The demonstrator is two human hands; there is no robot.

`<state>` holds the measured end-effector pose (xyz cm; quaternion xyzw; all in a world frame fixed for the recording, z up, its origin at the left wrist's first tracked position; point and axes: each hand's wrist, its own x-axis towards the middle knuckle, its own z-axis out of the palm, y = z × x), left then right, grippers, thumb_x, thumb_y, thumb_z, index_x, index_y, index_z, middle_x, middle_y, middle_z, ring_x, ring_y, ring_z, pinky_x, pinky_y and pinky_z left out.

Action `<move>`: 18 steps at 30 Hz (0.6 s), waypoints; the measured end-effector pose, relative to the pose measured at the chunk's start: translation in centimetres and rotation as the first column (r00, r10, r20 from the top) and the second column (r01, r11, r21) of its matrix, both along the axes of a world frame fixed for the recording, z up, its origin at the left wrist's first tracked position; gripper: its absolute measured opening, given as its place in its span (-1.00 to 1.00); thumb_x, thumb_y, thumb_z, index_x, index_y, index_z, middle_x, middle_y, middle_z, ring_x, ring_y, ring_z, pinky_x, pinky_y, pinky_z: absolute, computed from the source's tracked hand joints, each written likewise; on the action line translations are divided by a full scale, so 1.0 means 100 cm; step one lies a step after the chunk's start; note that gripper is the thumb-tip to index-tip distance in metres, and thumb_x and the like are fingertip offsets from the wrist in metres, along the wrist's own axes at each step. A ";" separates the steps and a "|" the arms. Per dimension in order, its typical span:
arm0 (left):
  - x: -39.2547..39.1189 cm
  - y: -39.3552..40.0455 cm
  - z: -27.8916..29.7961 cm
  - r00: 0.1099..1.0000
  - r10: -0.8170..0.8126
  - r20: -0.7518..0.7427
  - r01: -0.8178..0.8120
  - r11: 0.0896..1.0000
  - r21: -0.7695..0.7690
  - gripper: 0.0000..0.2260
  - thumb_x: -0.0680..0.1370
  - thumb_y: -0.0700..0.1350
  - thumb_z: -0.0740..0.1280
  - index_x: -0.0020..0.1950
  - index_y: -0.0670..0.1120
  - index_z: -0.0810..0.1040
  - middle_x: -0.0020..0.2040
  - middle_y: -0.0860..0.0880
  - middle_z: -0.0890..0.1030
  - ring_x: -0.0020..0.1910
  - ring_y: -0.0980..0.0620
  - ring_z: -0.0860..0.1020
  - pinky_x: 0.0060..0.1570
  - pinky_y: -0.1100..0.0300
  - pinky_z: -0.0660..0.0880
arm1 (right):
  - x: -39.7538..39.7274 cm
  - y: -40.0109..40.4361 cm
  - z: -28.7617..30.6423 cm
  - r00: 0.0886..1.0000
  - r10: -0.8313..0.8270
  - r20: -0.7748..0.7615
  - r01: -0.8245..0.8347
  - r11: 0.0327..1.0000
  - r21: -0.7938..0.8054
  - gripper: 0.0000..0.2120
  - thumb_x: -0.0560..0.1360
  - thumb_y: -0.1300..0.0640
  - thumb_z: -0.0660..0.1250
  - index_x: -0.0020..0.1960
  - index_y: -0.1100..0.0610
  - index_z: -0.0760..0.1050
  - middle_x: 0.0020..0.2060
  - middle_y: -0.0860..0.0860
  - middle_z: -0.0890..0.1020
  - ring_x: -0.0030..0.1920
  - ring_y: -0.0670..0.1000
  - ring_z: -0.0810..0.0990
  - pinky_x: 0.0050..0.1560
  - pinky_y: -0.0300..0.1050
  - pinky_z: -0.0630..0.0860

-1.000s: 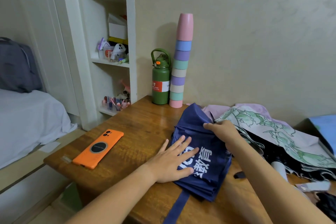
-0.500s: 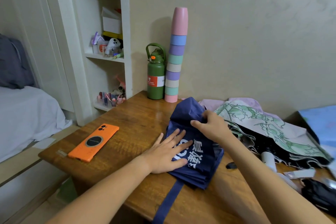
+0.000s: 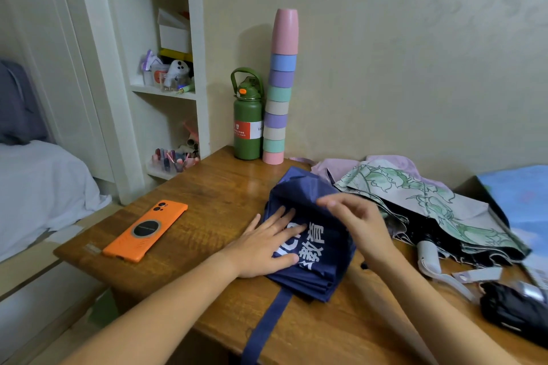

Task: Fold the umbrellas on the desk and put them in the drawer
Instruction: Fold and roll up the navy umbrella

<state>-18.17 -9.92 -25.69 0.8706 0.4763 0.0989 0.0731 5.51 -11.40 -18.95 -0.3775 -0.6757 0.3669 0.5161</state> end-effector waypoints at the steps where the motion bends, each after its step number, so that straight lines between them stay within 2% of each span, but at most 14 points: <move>1: 0.000 0.000 0.001 0.999 0.010 0.038 -0.010 1.000 -0.007 -0.42 0.64 0.31 0.16 0.62 0.26 0.05 0.68 0.19 -0.11 0.61 0.24 -0.26 0.60 -0.04 -0.27 | 0.001 -0.005 -0.009 0.999 -0.003 0.045 0.003 1.000 -0.002 -0.85 0.62 0.26 0.36 -0.02 0.17 0.71 -0.09 0.02 0.75 -0.04 -0.08 0.68 0.06 -0.23 0.53; 3: -0.001 -0.002 0.003 0.986 0.045 0.160 -0.041 0.999 -0.030 -0.48 0.61 0.28 0.24 0.50 0.16 0.16 0.61 0.14 0.20 0.61 0.22 0.06 0.63 -0.07 -0.14 | 0.003 -0.009 -0.028 0.996 -0.031 0.085 0.033 0.999 -0.024 -0.91 0.60 0.15 0.41 0.07 0.06 0.67 -0.17 -0.03 0.71 -0.13 -0.05 0.64 -0.05 -0.18 0.50; 5: -0.002 -0.005 0.005 0.960 0.065 0.271 -0.056 0.998 -0.039 -0.56 0.61 0.23 0.28 0.35 0.12 0.18 0.39 0.12 0.41 0.42 0.22 0.33 0.60 -0.06 0.05 | 0.003 -0.012 -0.037 0.996 -0.068 0.057 0.073 0.993 -0.094 -0.69 0.56 0.05 0.45 0.28 -0.11 0.51 -0.16 0.00 0.64 -0.20 -0.04 0.63 -0.14 -0.23 0.48; 7: -0.003 -0.007 0.007 0.949 0.066 0.309 -0.060 0.998 -0.031 -0.59 0.61 0.18 0.30 0.31 0.09 0.18 0.30 0.09 0.45 0.32 0.24 0.35 0.56 0.00 0.14 | 0.003 -0.011 -0.037 0.994 -0.108 0.034 0.112 0.977 -0.183 -0.48 0.55 0.05 0.47 0.42 -0.21 0.35 0.02 -0.10 0.64 -0.22 -0.02 0.67 -0.16 -0.25 0.53; 8: -0.003 -0.007 0.007 0.946 0.071 0.316 -0.064 0.997 -0.032 -0.60 0.62 0.16 0.30 0.31 0.08 0.18 0.31 0.08 0.44 0.33 0.25 0.34 0.55 0.02 0.16 | 0.002 -0.010 -0.035 0.991 -0.122 0.051 0.130 0.976 -0.178 -0.44 0.54 0.06 0.48 0.44 -0.22 0.34 0.08 -0.15 0.64 -0.24 -0.01 0.67 -0.15 -0.22 0.56; 10: -0.003 -0.008 0.007 0.921 0.094 0.378 -0.072 0.995 -0.071 -0.62 0.63 0.13 0.29 0.32 0.11 0.17 0.39 0.06 0.44 0.40 0.23 0.34 0.52 0.06 0.21 | 0.004 -0.006 -0.037 0.975 -0.160 0.151 0.175 0.981 -0.087 -0.51 0.52 0.07 0.51 0.38 -0.19 0.47 0.01 -0.15 0.67 -0.29 -0.02 0.62 -0.15 -0.19 0.56; 12: -0.004 -0.009 0.008 0.851 0.139 0.507 -0.076 0.987 -0.143 -0.63 0.65 0.10 0.27 0.35 0.17 0.15 0.47 0.04 0.45 0.45 0.18 0.37 0.45 0.11 0.27 | 0.006 -0.004 -0.040 0.949 -0.207 0.237 0.217 0.976 -0.019 -0.68 0.50 0.11 0.52 0.20 -0.16 0.61 -0.21 -0.10 0.66 -0.31 -0.14 0.58 -0.18 -0.24 0.47; 13: -0.005 -0.010 0.009 0.805 0.164 0.571 -0.075 0.982 -0.176 -0.62 0.65 0.10 0.26 0.37 0.19 0.13 0.47 0.06 0.47 0.43 0.16 0.41 0.41 0.13 0.28 | 0.006 -0.006 -0.041 0.942 -0.216 0.256 0.223 0.975 0.001 -0.74 0.50 0.14 0.51 0.11 -0.16 0.65 -0.26 -0.10 0.66 -0.28 -0.18 0.58 -0.17 -0.30 0.45; 16: -0.007 -0.010 0.011 0.695 0.212 0.687 -0.074 0.971 -0.225 -0.52 0.61 0.17 0.20 0.48 0.21 0.12 0.37 0.21 0.50 0.31 0.19 0.52 0.34 0.13 0.33 | 0.008 -0.013 -0.043 0.921 -0.225 0.317 0.215 0.974 0.067 -0.79 0.50 0.16 0.50 -0.01 -0.16 0.67 -0.22 -0.15 0.67 -0.14 -0.19 0.61 -0.13 -0.41 0.41; 18: -0.008 -0.007 0.010 0.662 0.229 0.713 -0.086 0.969 -0.231 -0.49 0.58 0.27 0.18 0.52 0.28 0.17 0.37 0.21 0.48 0.35 0.18 0.49 0.39 0.07 0.34 | 0.008 -0.017 -0.042 0.904 -0.234 0.356 0.209 0.972 0.109 -0.79 0.49 0.15 0.49 -0.05 -0.18 0.64 -0.18 -0.21 0.64 -0.05 -0.19 0.59 -0.07 -0.42 0.38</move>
